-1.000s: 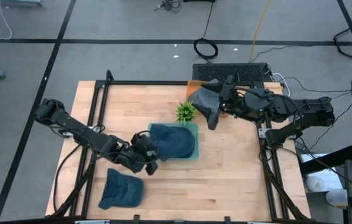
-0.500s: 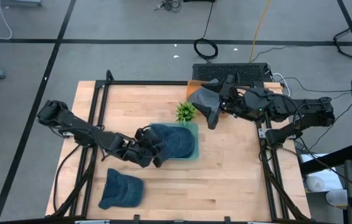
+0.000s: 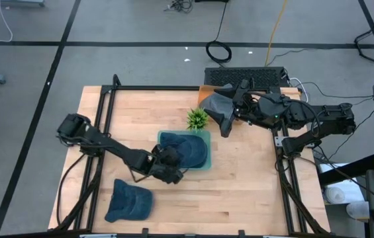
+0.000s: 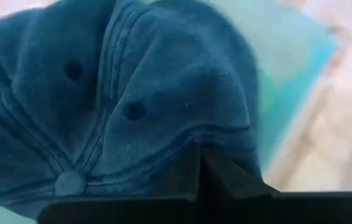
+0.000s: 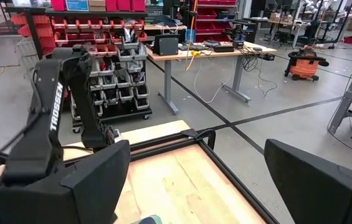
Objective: Pick & Place hat
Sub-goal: Put the top blue cap into the green bin
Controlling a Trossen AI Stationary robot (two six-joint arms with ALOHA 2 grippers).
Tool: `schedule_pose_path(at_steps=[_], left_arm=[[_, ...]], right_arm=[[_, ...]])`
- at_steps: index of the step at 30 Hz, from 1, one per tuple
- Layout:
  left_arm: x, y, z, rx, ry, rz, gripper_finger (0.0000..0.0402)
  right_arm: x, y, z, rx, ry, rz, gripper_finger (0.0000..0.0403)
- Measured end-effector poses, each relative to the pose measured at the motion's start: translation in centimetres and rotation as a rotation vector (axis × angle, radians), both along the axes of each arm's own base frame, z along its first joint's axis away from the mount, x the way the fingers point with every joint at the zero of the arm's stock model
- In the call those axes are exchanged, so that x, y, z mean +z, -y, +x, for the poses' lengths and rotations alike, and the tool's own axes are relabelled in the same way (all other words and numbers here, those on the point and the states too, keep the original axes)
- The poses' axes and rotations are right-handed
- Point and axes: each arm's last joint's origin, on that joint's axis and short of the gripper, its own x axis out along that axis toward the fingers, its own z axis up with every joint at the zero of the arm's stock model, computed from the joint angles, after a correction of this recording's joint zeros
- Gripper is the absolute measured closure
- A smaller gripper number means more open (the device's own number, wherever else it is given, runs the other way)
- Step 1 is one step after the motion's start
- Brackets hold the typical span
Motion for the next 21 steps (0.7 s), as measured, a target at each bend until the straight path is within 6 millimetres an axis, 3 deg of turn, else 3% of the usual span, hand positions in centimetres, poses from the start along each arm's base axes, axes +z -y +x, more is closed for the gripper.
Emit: schedule_pose_path(at_steps=[8, 13, 21], left_arm=[[-1.4, -2.2, 1.0, 0.057, -0.032, 0.078, 0.0385], [-1.2, -2.0, 1.4, -0.021, -0.023, 0.039, 0.0394], [-0.3, -1.1, 1.6, -0.136, 0.013, 0.006, 0.0325]], right_arm=[[0.0, 0.0, 0.0, 0.000, -0.001, 0.000, 0.0046], [0.0, 0.0, 0.0, 0.001, -0.001, 0.000, 0.0046], [0.0, 0.0, 0.0, 0.002, 0.000, 0.000, 0.0046]])
